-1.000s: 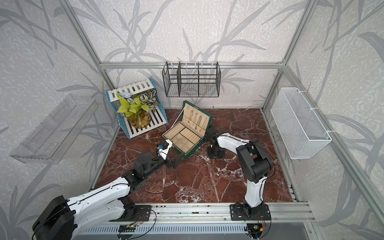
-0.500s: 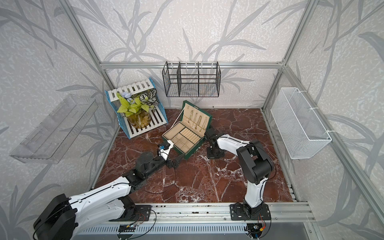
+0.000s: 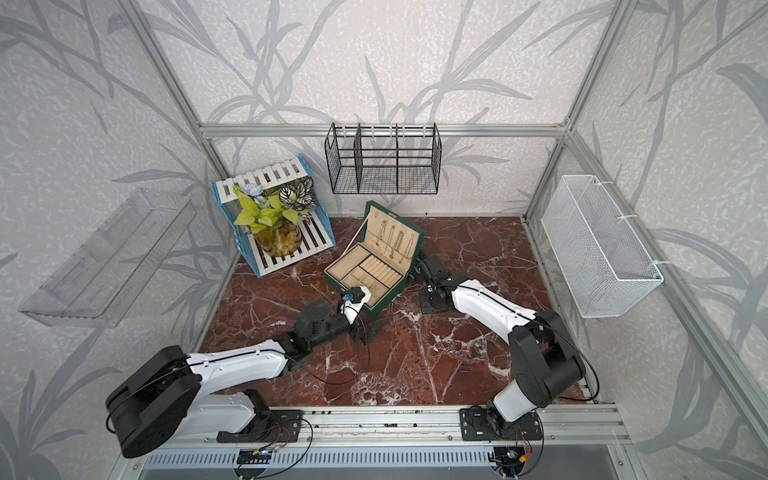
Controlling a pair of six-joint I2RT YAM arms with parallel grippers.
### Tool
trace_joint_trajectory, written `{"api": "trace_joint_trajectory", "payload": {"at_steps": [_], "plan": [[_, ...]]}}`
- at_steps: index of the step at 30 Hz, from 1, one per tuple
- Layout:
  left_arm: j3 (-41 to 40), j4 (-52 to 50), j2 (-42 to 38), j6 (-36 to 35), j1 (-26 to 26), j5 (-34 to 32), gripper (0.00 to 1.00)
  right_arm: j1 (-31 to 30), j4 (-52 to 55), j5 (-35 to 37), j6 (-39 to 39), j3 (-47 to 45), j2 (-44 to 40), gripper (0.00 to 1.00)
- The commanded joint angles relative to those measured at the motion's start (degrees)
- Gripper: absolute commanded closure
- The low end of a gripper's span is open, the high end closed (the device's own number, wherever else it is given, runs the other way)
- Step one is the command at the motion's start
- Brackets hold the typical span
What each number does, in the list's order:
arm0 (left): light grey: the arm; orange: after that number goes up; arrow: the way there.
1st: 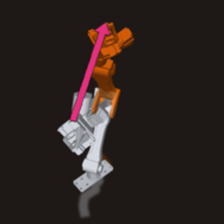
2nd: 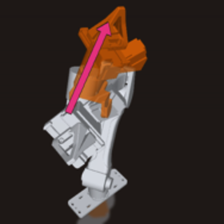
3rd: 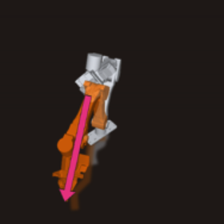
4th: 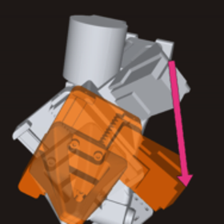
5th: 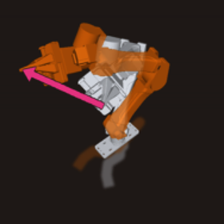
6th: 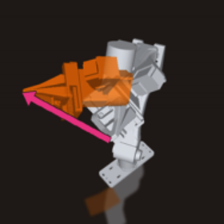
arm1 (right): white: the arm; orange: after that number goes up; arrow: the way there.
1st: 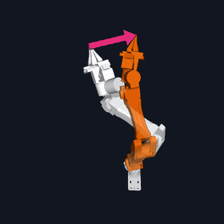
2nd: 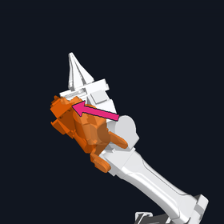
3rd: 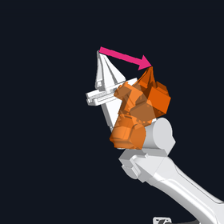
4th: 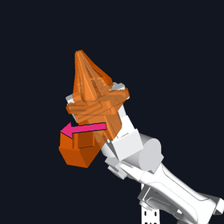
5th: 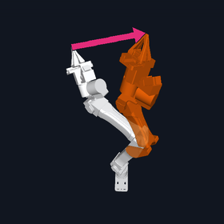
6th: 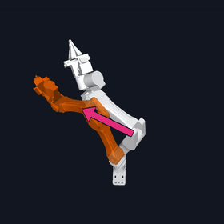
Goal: Put jewelry chain into jewelry box
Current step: Pick up the necklace from the center of the board.
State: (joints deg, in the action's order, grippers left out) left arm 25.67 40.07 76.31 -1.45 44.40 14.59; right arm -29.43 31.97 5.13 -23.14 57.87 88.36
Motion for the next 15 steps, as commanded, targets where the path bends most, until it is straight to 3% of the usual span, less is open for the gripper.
{"api": "trace_joint_trajectory", "payload": {"at_steps": [1,8,15], "plan": [[3.42,5.07,4.26,0.36,0.42,4.70,0.10,-0.29,-0.24,-0.41,1.41,-1.63,-2.52,1.00],[10.50,8.68,17.23,0.44,0.55,10.26,0.32,-0.40,-0.91,-3.15,3.96,-2.97,-9.11,1.00],[14.95,11.50,24.42,1.70,0.67,12.35,0.45,-0.65,-0.28,-5.40,6.18,-3.98,-16.21,1.00]]}}
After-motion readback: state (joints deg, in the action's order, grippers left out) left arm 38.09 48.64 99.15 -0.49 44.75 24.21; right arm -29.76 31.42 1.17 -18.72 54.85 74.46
